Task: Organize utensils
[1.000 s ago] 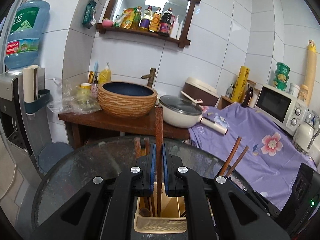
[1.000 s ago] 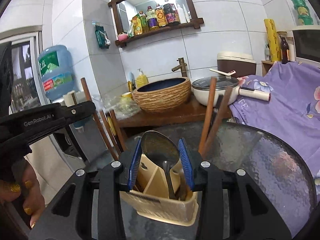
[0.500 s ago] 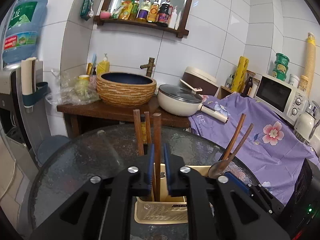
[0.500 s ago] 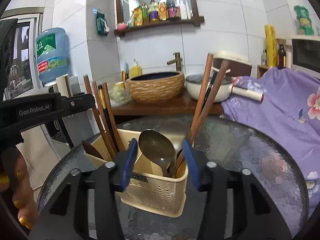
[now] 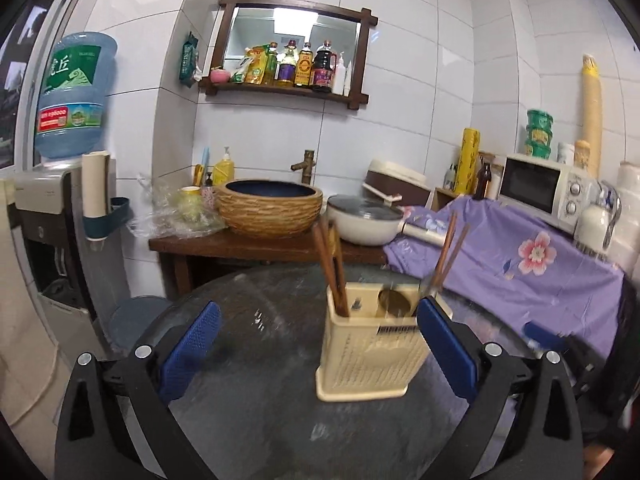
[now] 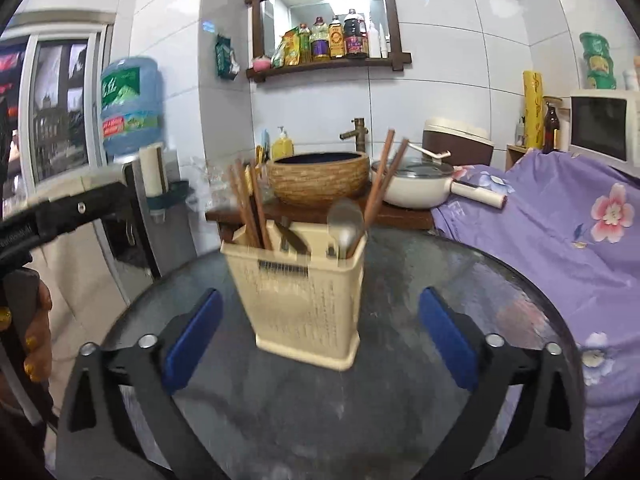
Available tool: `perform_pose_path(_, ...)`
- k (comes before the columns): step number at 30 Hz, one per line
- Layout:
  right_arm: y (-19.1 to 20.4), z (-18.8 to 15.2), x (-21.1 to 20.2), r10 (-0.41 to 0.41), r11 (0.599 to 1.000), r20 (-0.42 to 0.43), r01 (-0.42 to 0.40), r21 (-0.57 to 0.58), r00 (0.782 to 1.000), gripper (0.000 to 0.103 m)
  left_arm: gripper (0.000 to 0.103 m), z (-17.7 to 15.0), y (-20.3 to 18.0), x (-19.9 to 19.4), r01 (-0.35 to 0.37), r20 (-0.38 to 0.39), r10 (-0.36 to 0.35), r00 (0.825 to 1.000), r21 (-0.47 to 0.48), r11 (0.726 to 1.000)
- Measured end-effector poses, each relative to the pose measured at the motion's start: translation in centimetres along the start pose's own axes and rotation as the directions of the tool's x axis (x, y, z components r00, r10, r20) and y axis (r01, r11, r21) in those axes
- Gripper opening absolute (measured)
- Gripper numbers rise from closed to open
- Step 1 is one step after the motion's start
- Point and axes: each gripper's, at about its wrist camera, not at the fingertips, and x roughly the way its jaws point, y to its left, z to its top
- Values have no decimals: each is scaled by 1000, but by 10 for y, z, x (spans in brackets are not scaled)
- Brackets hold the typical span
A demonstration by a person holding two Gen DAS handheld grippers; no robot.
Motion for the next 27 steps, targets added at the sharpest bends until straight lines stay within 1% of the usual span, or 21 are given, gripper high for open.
perform_pose_path(2,3,-19,-12,1,1000,-36,-2,-13,999,97,97,-22,3,-7,-18,-35,19,999,25,1000)
perform_pose_path(4,6,-42,-25,-5,1000,-59,4,-19,998,97,97,-48,7,-15,-39,-65,41,997,23,999)
perform_pose_path(6,13,-61,-38,-28,999,-57,26,-34,998,97,96,-68,11,-25,-39,-67,40,997,6,999)
perform_pose_path(9,21,-88,-61,-54,998,-33,52,-36,998,97,96,-98,11,-41,-51,-110,50,993,-10,999)
perform_pose_path(11,25,-101,-77,-69,997,-14,68,-26,998,97,96,-114,9,-55,-83,-107,81,991,-8,997)
perform_pose_path(13,31,-112,-97,-84,996,16,84,-36,996,97,96,-128,8,-71,-144,-82,142,986,-11,990)
perform_pose_path(15,33,-122,-120,-79,996,40,81,-33,996,97,97,-138,10,-87,-158,-56,156,986,-34,987)
perform_pose_path(17,34,-129,-137,-75,997,58,76,-10,995,97,97,-145,10,-101,-130,-50,127,991,-66,989)
perform_pose_path(18,34,-132,-146,-73,997,60,74,-3,995,97,97,-149,9,-109,-101,-42,97,994,-82,992)
perform_pose_path(19,35,-134,-151,-74,997,62,74,-2,995,97,97,-151,6,-117,-85,-33,82,996,-86,993)
perform_pose_path(23,40,-146,-181,-80,997,105,81,-2,991,97,97,-160,-11,-137,-62,-23,62,998,-39,997)
perform_pose_path(25,42,-150,-194,-87,996,129,89,-7,988,97,97,-164,-18,-148,-64,1,64,998,-20,998)
perform_pose_path(27,43,-152,-203,-91,996,145,93,-3,985,97,97,-167,-23,-152,-66,3,66,998,2,998)
